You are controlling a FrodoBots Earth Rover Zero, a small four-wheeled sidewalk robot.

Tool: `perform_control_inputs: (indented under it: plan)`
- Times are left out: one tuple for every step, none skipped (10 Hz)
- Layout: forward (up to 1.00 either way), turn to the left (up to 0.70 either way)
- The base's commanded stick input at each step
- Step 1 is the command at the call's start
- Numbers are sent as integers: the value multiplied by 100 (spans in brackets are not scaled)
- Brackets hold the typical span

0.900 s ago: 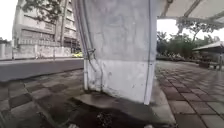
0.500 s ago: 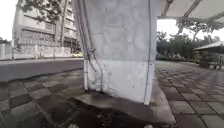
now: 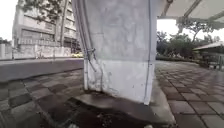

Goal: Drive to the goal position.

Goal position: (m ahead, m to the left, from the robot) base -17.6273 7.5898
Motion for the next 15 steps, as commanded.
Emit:
perform_control_inputs:
  plan:
    - [0,-70]
    - [0,-70]
    - [0,-70]
    - [0,-70]
    - [0,-70]
    - [0,-70]
    - [0,-70]
    - [0,-70]
    - [0,-70]
    - [0,-70]
    - [0,-70]
    - [0,-70]
    - [0,-70]
    - [0,-70]
    - [0,-70]
